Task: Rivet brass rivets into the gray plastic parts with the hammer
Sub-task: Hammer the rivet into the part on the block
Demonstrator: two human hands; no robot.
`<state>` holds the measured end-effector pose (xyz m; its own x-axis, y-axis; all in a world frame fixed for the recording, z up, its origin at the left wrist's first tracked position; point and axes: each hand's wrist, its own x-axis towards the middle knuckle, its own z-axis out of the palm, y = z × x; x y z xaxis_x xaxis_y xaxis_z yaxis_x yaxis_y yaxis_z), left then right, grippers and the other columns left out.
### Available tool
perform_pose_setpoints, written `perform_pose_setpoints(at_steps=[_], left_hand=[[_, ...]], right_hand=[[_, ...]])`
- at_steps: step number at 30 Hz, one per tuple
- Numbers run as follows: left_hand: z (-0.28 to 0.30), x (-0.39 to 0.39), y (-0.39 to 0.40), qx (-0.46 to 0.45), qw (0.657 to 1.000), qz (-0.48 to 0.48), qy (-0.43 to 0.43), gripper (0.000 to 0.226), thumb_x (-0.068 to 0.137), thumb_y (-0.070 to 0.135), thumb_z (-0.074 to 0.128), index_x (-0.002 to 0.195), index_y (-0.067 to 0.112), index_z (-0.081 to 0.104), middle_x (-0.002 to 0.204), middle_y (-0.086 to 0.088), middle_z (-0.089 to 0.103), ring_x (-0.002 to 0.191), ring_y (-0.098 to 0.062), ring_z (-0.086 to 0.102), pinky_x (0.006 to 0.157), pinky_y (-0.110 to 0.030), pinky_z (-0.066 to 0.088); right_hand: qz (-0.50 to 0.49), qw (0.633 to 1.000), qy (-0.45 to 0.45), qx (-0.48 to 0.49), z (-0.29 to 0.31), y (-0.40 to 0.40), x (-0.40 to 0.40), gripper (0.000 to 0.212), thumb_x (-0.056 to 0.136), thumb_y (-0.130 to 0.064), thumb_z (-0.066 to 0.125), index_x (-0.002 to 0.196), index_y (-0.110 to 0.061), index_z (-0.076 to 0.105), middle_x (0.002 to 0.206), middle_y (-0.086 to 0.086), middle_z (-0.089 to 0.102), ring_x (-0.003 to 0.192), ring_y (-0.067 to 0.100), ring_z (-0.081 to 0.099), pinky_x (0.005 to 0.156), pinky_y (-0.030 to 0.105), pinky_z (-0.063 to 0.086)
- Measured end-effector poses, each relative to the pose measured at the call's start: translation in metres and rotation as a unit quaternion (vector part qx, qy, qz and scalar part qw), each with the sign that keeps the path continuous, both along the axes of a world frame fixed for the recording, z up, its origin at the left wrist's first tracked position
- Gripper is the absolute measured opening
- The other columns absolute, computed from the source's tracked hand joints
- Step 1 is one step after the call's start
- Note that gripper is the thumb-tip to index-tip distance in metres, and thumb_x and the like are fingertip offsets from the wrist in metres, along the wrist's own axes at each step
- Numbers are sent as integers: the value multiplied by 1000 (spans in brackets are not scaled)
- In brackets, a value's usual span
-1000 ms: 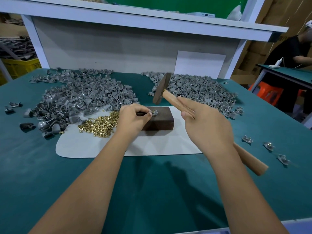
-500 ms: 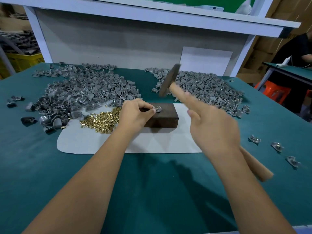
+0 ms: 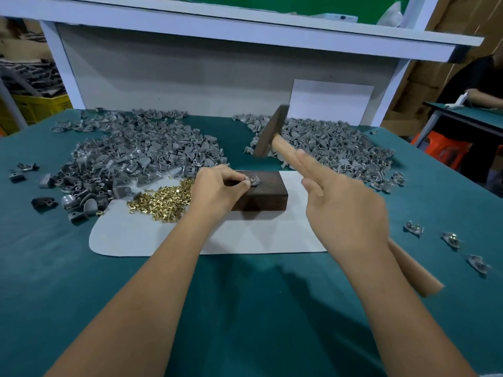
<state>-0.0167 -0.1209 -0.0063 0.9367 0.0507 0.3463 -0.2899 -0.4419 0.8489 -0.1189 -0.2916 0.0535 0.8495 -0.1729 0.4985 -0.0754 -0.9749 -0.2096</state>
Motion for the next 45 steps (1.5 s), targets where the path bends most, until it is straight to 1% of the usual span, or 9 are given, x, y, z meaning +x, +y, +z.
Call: perform_pose_setpoints(at_steps=[5, 9, 15, 21, 27, 32, 37, 41, 45], left_hand=[[0, 0, -1, 1, 1000, -2, 4, 9, 83, 20, 77, 91, 16, 80, 94, 1, 72, 94, -18, 66, 89, -41, 53], [-1, -2, -1, -3, 1000, -5, 7, 7, 84, 21, 77, 89, 18, 80, 95, 3, 72, 98, -16, 65, 94, -41, 50], [0, 0, -1, -16, 1000, -6, 17, 7, 83, 14, 77, 89, 12, 79, 96, -6, 70, 95, -27, 65, 91, -47, 50], [-1, -1, -2, 9, 1000, -1, -7, 7, 84, 19, 77, 90, 16, 80, 92, 2, 71, 94, -20, 65, 91, -43, 51], [0, 0, 0, 11, 1000, -10, 8, 8, 85, 23, 76, 90, 18, 80, 97, 2, 73, 99, -19, 65, 92, -42, 51], [0, -2, -1, -2, 1000, 3, 13, 3, 84, 24, 77, 86, 24, 79, 95, 6, 72, 98, -16, 65, 93, -41, 51], [1, -2, -1, 0, 1000, -7, 15, 5, 85, 22, 76, 88, 20, 80, 95, 1, 72, 97, -19, 66, 91, -43, 52], [0, -4, -2, -13, 1000, -9, 16, 5, 85, 21, 76, 88, 20, 80, 93, 4, 72, 97, -16, 65, 94, -38, 50], [1, -4, 0, -12, 1000, -13, 23, 9, 88, 20, 72, 92, 17, 79, 94, 7, 71, 99, -10, 62, 91, -23, 44]], right_hand=[[20, 998, 43, -49, -7, 1, 2, 46, 96, -37, 44, 134, -60, 32, 76, -1, 58, 63, 22, 39, 54, 30, 27], [1, 1000, 2, -3, -10, 1, 1, 48, 97, -37, 42, 138, -57, 29, 64, -4, 44, 53, 20, 32, 47, 29, 21], [35, 998, 42, -33, -9, 9, 2, 45, 96, -39, 44, 135, -59, 33, 83, -2, 67, 62, 23, 45, 54, 31, 28], [8, 999, -39, 12, -7, 5, 5, 44, 97, -36, 42, 137, -53, 35, 60, -4, 43, 47, 15, 31, 44, 27, 21], [1, 999, 49, -2, -21, -3, 1, 43, 98, -38, 40, 136, -58, 32, 59, -8, 36, 48, 12, 25, 50, 32, 26], [14, 998, -48, 31, -12, -2, 4, 44, 96, -35, 46, 134, -55, 38, 64, -4, 45, 49, 15, 33, 45, 27, 25], [31, 997, 46, -51, -2, -4, 5, 42, 96, -37, 43, 132, -58, 37, 94, -3, 66, 80, 25, 58, 60, 31, 32], [46, 997, -13, 65, 11, -10, 17, 40, 96, -36, 44, 131, -55, 42, 104, -12, 68, 84, 22, 62, 61, 30, 41], [34, 975, -56, 211, 9, -10, 44, 41, 89, -21, 56, 125, -40, 52, 83, -12, 57, 69, 15, 53, 56, 29, 38]])
